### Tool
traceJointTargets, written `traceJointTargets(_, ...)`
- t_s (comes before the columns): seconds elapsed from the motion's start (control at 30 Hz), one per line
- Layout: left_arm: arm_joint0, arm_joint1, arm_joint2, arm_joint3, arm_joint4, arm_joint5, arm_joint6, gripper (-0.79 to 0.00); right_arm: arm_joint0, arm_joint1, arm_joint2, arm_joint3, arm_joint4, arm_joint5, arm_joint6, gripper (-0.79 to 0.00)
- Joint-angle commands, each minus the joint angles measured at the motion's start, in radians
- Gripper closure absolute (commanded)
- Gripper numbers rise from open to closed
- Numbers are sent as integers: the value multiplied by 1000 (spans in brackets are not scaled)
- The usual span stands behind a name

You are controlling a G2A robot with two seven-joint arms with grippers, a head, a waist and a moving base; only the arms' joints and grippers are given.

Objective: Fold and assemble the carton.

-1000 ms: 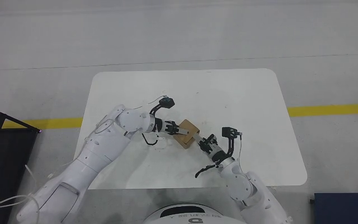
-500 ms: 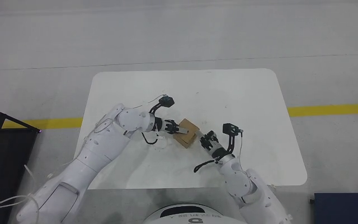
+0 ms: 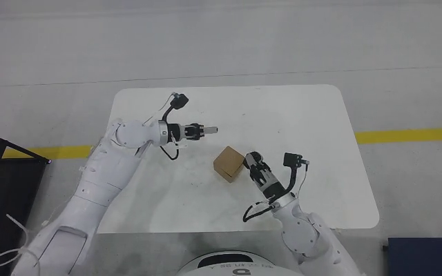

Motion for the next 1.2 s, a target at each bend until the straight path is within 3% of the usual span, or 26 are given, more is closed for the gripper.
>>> traceJointTargets(0.0, 22, 12, -44, -18, -4, -4, -6, -785, 31, -3, -11, 24, 1, 20, 9, 0)
traceJointTargets(0.17, 104, 43, -148, -88, 4, -4, -18, -785, 98, -10, -41, 72, -16, 83, 60, 0)
traceJointTargets(0.43, 195, 63, -209, -152, 2, 5, -10, -785, 157, -17, -101, 84, -88, 184, 163, 0)
traceJointTargets(0.67, 210, 68, -218, -167, 3, 6, -1, -785, 173, -22, -124, 72, -120, 248, 183, 0)
traceJointTargets(1.17, 218, 75, -225, -160, -9, -6, 6, -785, 171, -26, -144, 32, -146, 280, 196, 0)
